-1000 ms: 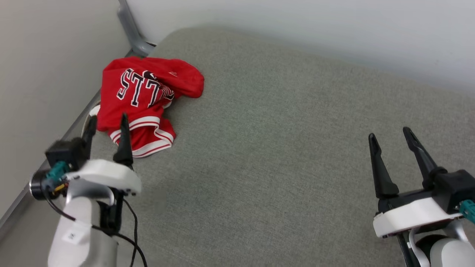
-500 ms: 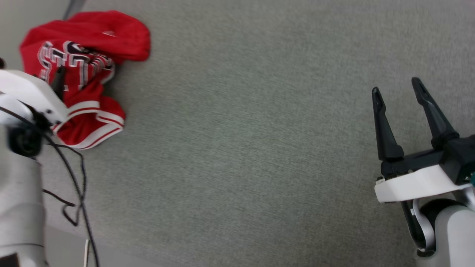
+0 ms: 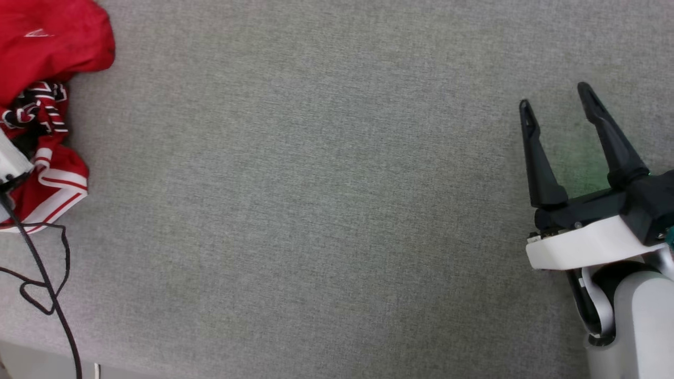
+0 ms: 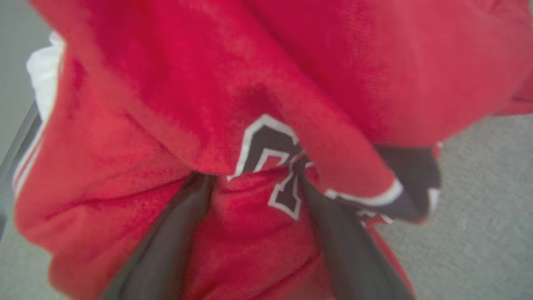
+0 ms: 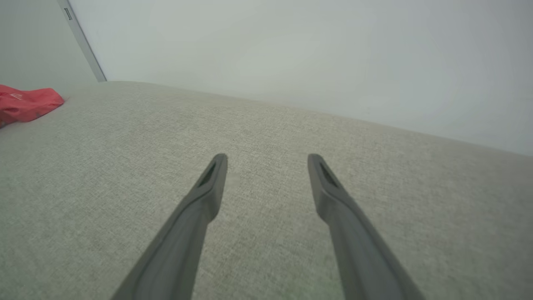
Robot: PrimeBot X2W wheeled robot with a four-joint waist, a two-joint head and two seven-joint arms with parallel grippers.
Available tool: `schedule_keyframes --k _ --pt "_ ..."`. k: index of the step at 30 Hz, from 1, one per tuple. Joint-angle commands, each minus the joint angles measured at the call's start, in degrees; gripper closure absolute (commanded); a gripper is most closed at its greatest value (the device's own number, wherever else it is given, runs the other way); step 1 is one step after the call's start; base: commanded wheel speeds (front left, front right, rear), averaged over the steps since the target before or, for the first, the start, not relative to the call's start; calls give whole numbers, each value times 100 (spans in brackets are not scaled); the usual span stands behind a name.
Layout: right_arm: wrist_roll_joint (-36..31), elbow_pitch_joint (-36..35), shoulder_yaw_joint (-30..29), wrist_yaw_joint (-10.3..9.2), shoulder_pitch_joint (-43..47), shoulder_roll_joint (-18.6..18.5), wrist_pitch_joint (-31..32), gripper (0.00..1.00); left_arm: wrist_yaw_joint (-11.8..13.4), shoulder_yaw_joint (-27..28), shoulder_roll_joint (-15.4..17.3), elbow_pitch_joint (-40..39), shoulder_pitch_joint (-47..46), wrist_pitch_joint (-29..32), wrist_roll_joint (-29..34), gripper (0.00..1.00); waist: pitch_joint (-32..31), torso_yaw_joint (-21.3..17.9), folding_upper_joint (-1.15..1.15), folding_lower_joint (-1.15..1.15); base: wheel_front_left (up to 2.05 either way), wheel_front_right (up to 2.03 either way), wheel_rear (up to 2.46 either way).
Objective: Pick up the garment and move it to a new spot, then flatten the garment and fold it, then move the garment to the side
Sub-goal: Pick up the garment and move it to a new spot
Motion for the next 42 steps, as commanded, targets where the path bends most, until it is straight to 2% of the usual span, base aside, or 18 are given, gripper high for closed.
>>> schedule_keyframes --k 1,2,3,4,6,8,14,20,29,35,42 --pt "49 5 -22 -4 -87 -25 -32 0 9 -39 -191 191 163 213 -49 0 30 -50 0 -1 0 0 0" --pt "45 11 -40 -4 -75 -30 -38 0 22 -44 -237 221 200 308 -70 34 15 -49 0 -1 0 0 0" --pt "46 12 -58 -4 -57 -30 -41 0 26 -49 -228 220 230 335 -69 85 -6 -44 0 -1 0 0 0" --pt "50 29 -81 -4 -31 -30 -48 0 36 -8 -242 223 250 334 -131 100 -44 -39 0 -1 0 0 0" --pt "53 50 -113 -4 25 -24 -41 0 35 0 -225 192 281 353 -156 100 -131 -26 0 -1 0 0 0" --pt "59 80 -154 -4 84 -13 -66 0 43 -37 -143 64 270 126 -63 100 -248 13 0 -1 0 0 0" --pt "130 259 -214 -4 255 42 -182 0 123 -260 -120 -255 305 -955 326 100 -814 193 0 -1 0 0 0" --pt "301 465 -270 -4 465 113 -321 0 231 -402 -292 -446 420 -2285 623 100 -1456 297 0 -1 0 0 0" --pt "590 700 -451 -4 877 145 -496 0 333 -755 -615 -661 728 -3666 1017 100 -2230 169 0 -1 0 0 0" --pt "798 789 -540 -5 1155 143 -561 0 285 -1010 -885 -1120 1210 -3996 1123 100 -2576 -230 0 -1 0 0 0" --pt "893 799 -556 -4 1339 143 -546 0 201 -1409 -1321 -2117 1913 -3728 1064 100 -2727 -905 0 -1 0 0 0"
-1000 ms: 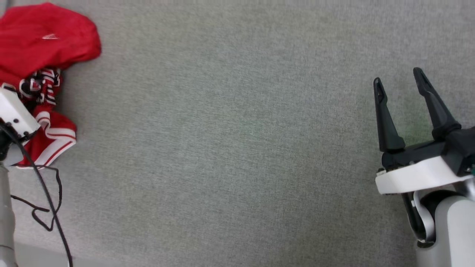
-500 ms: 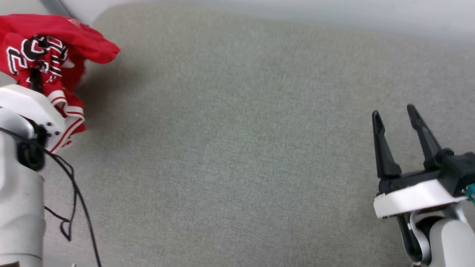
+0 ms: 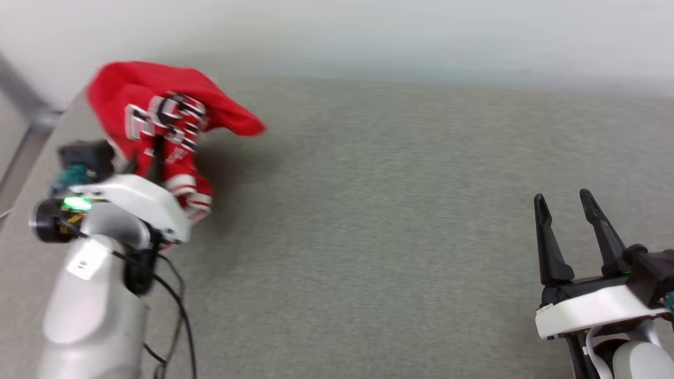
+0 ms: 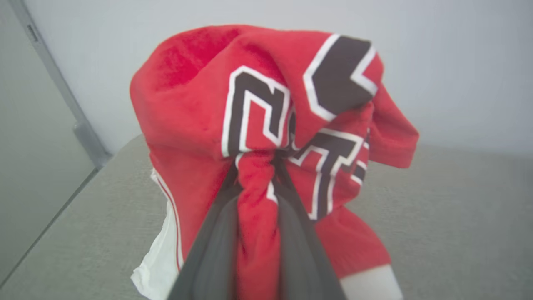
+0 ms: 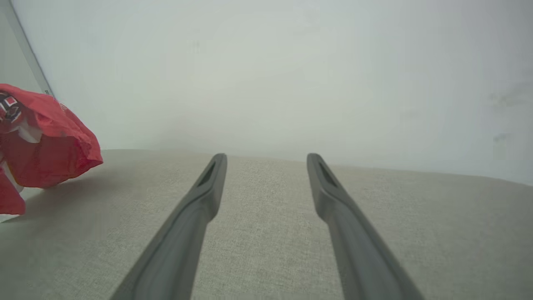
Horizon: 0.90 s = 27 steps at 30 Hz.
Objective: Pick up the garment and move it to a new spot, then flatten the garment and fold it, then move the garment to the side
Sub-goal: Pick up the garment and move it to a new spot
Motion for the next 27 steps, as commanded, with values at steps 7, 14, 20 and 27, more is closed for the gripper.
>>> schedule_keyframes --k 7,14,20,27 --pt "98 -34 45 -4 124 9 10 0 -93 -641 -439 -1079 628 367 49 100 -51 -1020 0 1 0 0 0" --pt "192 -49 49 -4 80 10 -45 0 -202 -1724 -713 -1692 999 856 177 100 186 -1636 0 1 0 0 0" --pt "212 -70 47 -4 3 11 -98 0 -232 -2530 -691 -1813 1345 1201 171 100 445 -1854 0 1 0 0 0" --pt "230 -11 55 -4 -38 11 -132 0 -244 -3172 -595 -1824 1671 1390 12 100 485 -1769 0 1 0 0 0"
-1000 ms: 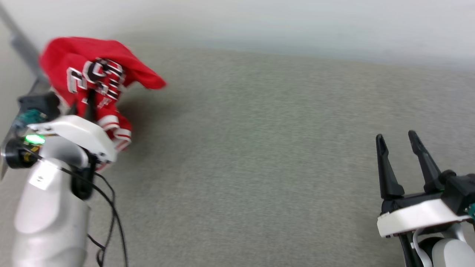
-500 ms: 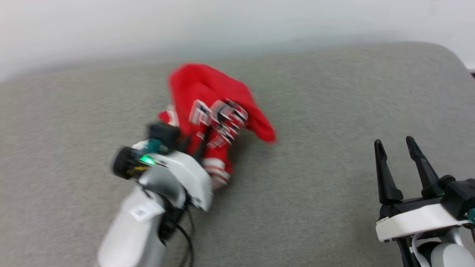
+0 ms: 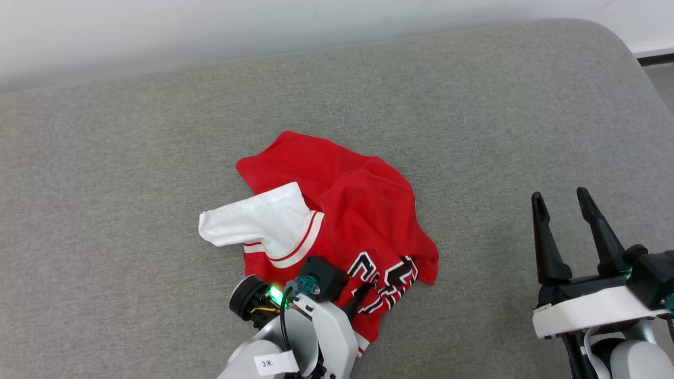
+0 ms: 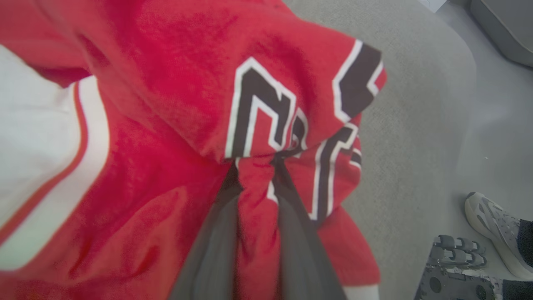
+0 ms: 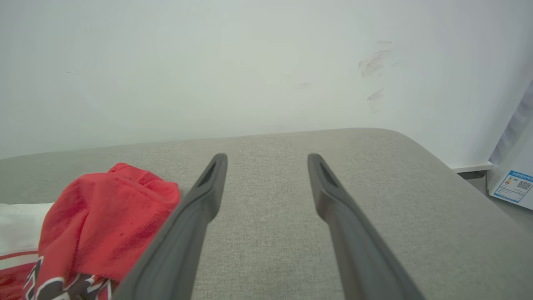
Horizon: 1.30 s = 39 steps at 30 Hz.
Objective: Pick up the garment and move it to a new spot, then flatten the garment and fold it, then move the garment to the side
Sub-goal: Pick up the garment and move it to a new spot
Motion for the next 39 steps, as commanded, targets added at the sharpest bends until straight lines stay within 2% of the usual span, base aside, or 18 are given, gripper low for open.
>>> schedule_keyframes --k 1,2,3,4,12,17,22,31,39 --pt "12 14 15 -4 -50 11 -18 0 -12 -65 34 -24 78 -7 -29 100 -42 54 0 -1 0 0 0" --pt "2 21 15 -5 -60 10 -17 0 -12 -87 29 -47 86 -51 -71 63 -69 84 0 -1 0 0 0" --pt "-18 31 2 -4 -61 9 -6 0 -13 -106 41 -68 80 -96 -77 4 -107 121 0 -1 0 0 0" --pt "-39 34 -7 -4 -51 10 2 0 -12 -114 46 -114 57 -179 -62 0 -147 164 0 -1 0 0 0" --pt "-107 15 -58 -4 111 10 97 0 401 89 -62 -518 146 -1024 100 0 -491 525 0 -1 0 0 0" --pt "-147 -24 -93 -5 229 10 180 0 762 406 -154 -694 244 -1654 98 0 -678 796 0 -1 0 0 0" --pt "-161 -49 -142 -4 363 9 262 0 1124 799 -113 -606 367 -2148 64 0 -869 1064 0 -1 0 0 0" --pt "-118 -72 -175 -4 640 10 403 0 1547 1516 332 -396 686 -2375 -88 0 -1165 1288 0 -1 0 0 0" --pt "-82 -112 -214 -4 894 10 494 0 1718 1873 805 -600 1085 -2212 -166 0 -1351 1245 0 -1 0 0 0"
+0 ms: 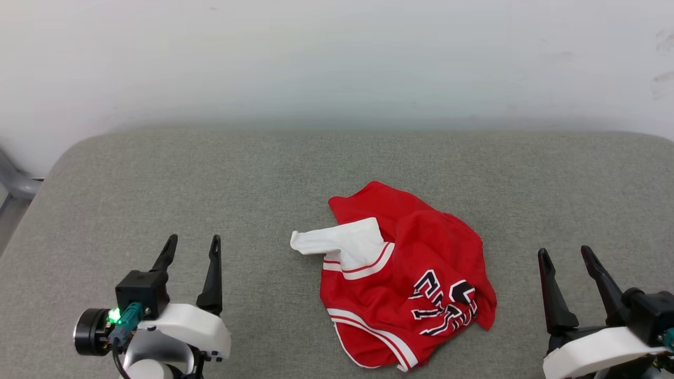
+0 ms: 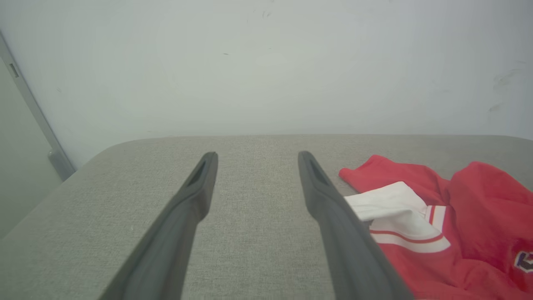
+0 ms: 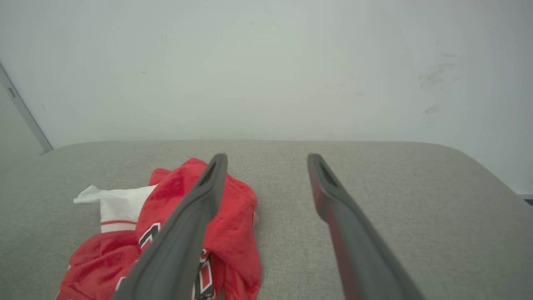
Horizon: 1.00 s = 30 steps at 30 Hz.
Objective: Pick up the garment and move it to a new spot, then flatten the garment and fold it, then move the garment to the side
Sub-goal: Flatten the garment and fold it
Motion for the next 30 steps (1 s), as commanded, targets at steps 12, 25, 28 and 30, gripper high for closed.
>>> schedule_keyframes --k 12,25,28,30 --pt "25 -128 -42 -4 161 5 59 0 60 -67 164 -340 304 252 -27 0 -54 -90 0 1 0 0 0" --pt "51 -182 -49 -4 -57 5 20 0 -280 -339 149 -194 -438 796 -169 0 259 -62 0 1 0 0 0" --pt "23 -212 8 -4 -170 5 21 0 -532 -497 101 17 -929 1241 -308 0 465 -85 0 1 0 0 0" --pt "16 -216 37 -4 -209 5 17 0 -624 -550 83 112 -1093 1399 -363 0 534 -110 0 1 0 0 0"
